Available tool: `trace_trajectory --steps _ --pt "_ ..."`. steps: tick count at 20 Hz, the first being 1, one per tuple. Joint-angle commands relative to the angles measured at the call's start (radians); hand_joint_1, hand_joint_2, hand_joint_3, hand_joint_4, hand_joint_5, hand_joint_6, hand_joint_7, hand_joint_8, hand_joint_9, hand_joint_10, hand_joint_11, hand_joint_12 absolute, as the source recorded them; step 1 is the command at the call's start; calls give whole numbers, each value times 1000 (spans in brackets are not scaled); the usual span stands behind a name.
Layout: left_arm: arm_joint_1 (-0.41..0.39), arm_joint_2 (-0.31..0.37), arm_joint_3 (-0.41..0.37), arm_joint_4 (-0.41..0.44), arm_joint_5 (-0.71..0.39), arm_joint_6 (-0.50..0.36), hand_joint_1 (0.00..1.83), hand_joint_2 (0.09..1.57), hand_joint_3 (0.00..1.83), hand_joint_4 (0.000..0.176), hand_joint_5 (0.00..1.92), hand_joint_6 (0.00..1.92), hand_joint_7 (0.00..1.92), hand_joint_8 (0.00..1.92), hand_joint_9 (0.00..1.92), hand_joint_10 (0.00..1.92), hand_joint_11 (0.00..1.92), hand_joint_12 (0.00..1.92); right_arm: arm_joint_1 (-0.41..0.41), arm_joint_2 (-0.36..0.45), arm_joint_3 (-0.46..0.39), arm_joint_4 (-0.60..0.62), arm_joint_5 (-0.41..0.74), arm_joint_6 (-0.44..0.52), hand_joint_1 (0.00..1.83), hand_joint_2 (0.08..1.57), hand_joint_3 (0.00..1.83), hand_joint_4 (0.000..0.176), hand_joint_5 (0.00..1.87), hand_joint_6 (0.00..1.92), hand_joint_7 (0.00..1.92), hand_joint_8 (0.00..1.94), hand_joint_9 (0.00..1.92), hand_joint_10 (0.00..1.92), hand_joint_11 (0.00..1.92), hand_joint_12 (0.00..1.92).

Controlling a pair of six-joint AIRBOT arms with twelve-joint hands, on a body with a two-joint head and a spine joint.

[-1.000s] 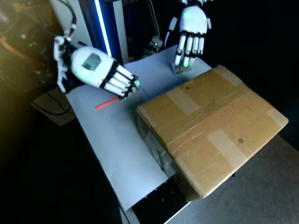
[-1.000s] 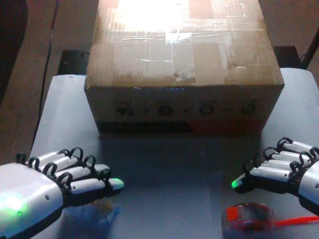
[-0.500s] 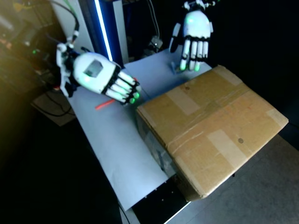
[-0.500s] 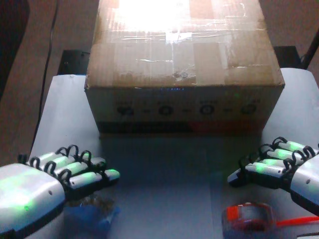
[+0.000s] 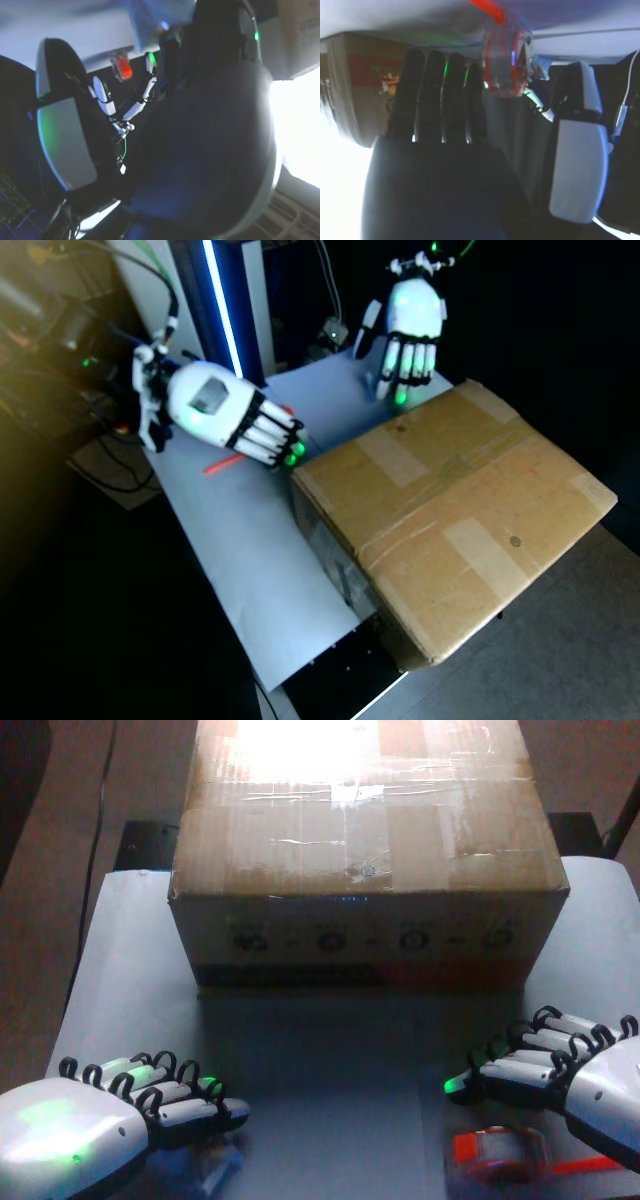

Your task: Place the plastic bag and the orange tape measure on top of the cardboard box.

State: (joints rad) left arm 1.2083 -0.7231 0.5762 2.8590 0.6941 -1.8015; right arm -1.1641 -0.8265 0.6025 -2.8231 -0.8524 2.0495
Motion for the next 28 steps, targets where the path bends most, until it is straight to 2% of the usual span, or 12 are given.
trace_trajectory --steps 1,6,7,12,14,15,17,19,22,24,25,28 --pt "-5 -7 3 10 82 1 800 971 0 47 256 2 186 36 0 774 0 1705 1 -6 1 -14 -93 -7 744 898 2 0 253 413 334 272 99 890 0 1450" --pt "-5 -43 28 -10 62 1 826 955 0 33 268 8 195 28 0 895 0 1806 1 -50 30 -3 -70 -8 754 892 1 0 273 368 322 299 112 881 0 1432" --pt "-5 -53 34 -14 55 1 819 959 0 45 260 9 178 18 0 764 0 1674 1 -59 37 -3 -65 -8 780 896 2 0 297 363 331 308 123 890 0 1495" --pt "1 -68 46 -30 38 1 831 960 1 25 306 8 200 17 0 740 0 1612 1 -96 67 -2 -51 -8 1021 887 1 0 517 316 482 412 290 1044 179 1663" --pt "2 -69 46 -31 34 1 868 964 3 0 386 21 222 20 0 779 0 1731 1 -107 75 -1 -48 -8 1144 993 7 0 654 510 564 873 510 1213 457 1600" --pt "4 -70 47 -31 34 1 848 986 6 10 401 16 211 13 0 693 0 1646 1 -112 77 -1 -46 -8 1188 1157 8 0 851 1086 840 1209 709 1258 687 1598" --pt "9 -70 47 -35 34 1 811 1004 6 34 411 12 224 13 0 695 0 1563 1 -114 77 -1 -46 -8 1357 1198 2 0 832 911 790 1423 757 1544 880 1665" --pt "14 -71 48 -40 34 1 883 1028 3 0 481 22 293 30 2 874 0 1599 1 -114 75 -1 -46 -8 1352 1216 0 0 803 926 748 1464 733 1621 863 1753" --pt "20 -77 52 -49 41 1 1095 1095 6 0 561 23 366 46 77 1034 26 1598 2 -114 70 -2 -47 -8 1236 1207 0 0 886 863 775 1618 928 1829 966 1920" --pt "27 -83 55 -55 53 1 1224 1132 0 0 660 46 489 282 321 1250 321 1608 2 -113 67 -2 -47 -8 1231 1212 2 0 886 868 747 1653 958 1905 1063 1921" --pt "28 -87 60 -58 59 1 1331 1204 1 0 709 1190 689 1316 888 1392 792 1513 2 -113 65 -3 -47 -8 1192 1089 0 0 1038 904 957 1938 1080 1921 1246 1921" --pt "28 -90 69 -59 76 1 1482 1155 0 0 824 1075 780 1154 892 1257 784 1694 3 -111 59 -13 -55 -8 1232 1212 1 0 888 852 740 1656 974 1921 1068 1921"
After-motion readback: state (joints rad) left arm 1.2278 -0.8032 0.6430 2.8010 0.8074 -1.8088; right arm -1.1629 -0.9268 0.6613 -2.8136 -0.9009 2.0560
